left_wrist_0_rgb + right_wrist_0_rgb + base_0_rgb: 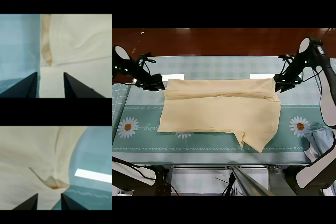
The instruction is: Fold the shirts.
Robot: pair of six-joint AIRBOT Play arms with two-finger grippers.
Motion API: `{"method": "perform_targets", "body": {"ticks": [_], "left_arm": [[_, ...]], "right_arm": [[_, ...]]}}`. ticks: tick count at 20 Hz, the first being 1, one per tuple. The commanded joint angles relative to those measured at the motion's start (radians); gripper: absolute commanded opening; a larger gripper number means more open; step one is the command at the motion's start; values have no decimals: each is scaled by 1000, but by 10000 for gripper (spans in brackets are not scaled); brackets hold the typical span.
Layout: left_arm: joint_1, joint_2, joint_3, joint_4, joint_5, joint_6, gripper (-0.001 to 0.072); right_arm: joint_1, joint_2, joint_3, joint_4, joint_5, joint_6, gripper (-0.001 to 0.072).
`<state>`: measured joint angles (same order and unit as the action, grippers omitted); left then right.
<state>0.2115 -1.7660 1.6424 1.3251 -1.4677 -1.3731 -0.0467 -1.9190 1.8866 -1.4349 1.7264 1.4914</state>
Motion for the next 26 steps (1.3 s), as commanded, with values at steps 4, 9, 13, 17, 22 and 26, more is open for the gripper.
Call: {"method": "perform_targets", "body": {"ticks": [4,9,13,17,22,26], "left_arm": [[124,132,-111,-66,-174,-8,535],[220,297,-575,-103,-84,53,610],[287,343,-747,-107,21,153,610],[280,330,-758,-155,124,161,610],[209,246,-779,-187,140,157,599],[158,190,-774,-255,159,138,121]], "right_arm": [[-137,209,-167,-152,84,-28,522],[-340,428,-702,175,-165,-159,593],[-409,537,-895,357,-321,-273,592],[-405,562,-904,423,-332,-307,592],[-405,562,-904,442,-343,-307,592],[-405,562,-904,441,-322,-302,592]]}}
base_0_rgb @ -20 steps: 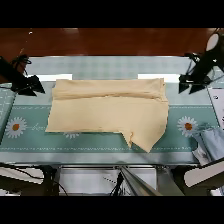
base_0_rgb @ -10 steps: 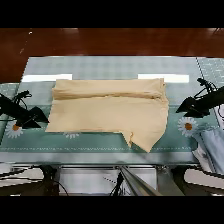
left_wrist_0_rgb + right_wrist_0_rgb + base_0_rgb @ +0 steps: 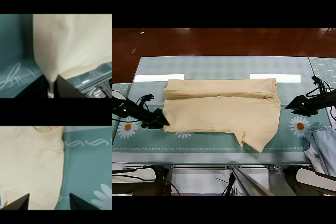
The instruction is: Fold the shirts.
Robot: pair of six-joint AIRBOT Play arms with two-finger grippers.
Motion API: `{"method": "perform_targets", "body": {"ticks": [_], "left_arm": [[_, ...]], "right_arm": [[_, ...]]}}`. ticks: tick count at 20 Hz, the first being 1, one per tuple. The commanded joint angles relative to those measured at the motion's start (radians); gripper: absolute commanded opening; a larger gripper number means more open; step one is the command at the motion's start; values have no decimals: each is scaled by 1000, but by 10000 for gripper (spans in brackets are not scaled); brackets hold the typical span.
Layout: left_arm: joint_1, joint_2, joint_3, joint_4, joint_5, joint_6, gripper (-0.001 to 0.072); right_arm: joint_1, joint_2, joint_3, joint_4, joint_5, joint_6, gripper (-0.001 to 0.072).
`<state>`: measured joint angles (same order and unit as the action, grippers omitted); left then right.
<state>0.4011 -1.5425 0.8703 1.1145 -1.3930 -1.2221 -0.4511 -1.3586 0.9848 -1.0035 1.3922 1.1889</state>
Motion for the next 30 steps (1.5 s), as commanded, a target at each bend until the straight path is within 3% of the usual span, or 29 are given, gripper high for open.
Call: {"method": "perform_targets", "body": {"ticks": [1,2,5,12,19,21,22,23,26,30], "left_arm": [[-32,-32,-2,-45,84,-13,60],[-27,-29,-2,-45,79,-13,21],[-11,-27,-2,-45,45,-12,21],[-7,-13,-2,-46,47,0,21],[-6,-13,-2,-46,59,7,21],[-6,-13,-1,-47,66,7,21],[-6,-13,3,-46,66,7,21],[-6,-9,16,-46,65,7,21],[-6,31,118,-62,65,11,20],[-10,62,343,-195,68,10,20]], "right_arm": [[-1,2,-2,-3,25,-3,592],[-1,2,-2,-52,39,-6,590],[-13,24,-47,-216,66,-4,555],[-8,167,-410,-21,-75,-24,555],[164,194,-516,95,-274,56,534],[209,194,-516,117,-290,63,270],[220,195,-513,115,-289,64,83],[221,198,-500,114,-273,63,19],[209,253,-375,108,-236,48,18],[211,258,-148,159,-414,115,14]]}}
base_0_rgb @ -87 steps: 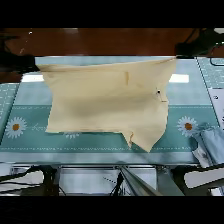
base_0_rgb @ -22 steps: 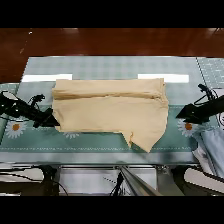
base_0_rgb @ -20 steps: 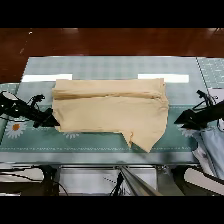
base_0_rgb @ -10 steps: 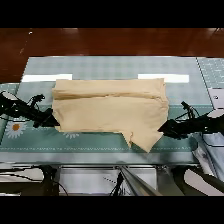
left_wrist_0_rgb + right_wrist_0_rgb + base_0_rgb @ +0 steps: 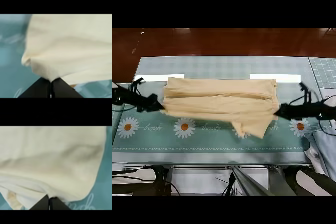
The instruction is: Fold the shirts.
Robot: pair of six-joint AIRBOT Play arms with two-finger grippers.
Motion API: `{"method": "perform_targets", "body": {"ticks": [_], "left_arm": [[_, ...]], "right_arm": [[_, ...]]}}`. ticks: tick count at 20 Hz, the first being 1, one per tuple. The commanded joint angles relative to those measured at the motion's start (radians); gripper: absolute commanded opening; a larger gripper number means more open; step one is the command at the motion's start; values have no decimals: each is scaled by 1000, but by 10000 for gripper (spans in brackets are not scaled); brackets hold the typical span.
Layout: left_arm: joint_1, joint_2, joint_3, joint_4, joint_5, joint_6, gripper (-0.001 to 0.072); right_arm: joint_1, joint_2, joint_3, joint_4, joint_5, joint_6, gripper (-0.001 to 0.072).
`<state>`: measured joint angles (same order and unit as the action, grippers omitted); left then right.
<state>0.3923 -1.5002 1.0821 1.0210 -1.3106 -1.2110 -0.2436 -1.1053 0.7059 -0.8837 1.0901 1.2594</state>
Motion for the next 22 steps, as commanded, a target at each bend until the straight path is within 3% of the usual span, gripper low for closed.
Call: {"method": "perform_targets", "body": {"ticks": [1,11,20,21,22], "left_arm": [[-8,18,170,-132,3,-1,20],[-169,-62,236,-143,481,-5,21],[-192,-248,245,-240,488,-23,23],[-193,-252,245,-240,480,-23,57],[-190,-251,245,-240,466,-23,154]], "right_arm": [[5,-29,177,60,-138,43,15],[98,-451,561,71,-349,39,15],[97,-625,586,89,-326,71,20],[95,-618,587,89,-324,67,81],[88,-605,587,87,-318,58,215]]}}
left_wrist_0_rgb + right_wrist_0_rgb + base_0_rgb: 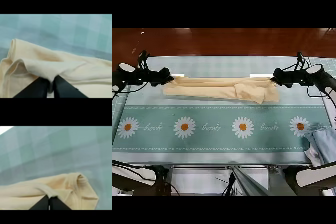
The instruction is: Fold the shirts.
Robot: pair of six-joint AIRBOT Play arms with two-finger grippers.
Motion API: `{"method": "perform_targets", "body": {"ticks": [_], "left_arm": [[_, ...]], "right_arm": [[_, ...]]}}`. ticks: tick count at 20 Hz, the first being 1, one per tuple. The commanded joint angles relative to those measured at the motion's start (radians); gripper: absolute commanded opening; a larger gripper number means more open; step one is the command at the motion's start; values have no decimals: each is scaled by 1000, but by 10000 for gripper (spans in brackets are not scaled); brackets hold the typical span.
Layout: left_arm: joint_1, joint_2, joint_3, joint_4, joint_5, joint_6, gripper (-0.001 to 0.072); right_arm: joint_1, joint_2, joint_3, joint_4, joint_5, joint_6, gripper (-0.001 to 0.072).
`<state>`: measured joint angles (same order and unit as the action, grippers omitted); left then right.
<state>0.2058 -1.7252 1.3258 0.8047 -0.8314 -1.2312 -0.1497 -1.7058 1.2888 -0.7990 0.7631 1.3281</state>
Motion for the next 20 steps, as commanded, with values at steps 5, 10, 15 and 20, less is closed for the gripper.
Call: {"method": "perform_targets", "body": {"ticks": [5,10,15,20], "left_arm": [[76,-24,75,59,-248,-3,402],[139,-12,145,82,-457,-3,402],[106,-5,146,77,-483,-3,401],[40,-5,151,69,-486,-2,401]], "right_arm": [[-112,127,4,-188,133,-50,451],[-236,118,4,-275,390,-51,624],[-210,-19,4,21,421,-87,625],[-69,-127,4,141,304,-92,623]]}}
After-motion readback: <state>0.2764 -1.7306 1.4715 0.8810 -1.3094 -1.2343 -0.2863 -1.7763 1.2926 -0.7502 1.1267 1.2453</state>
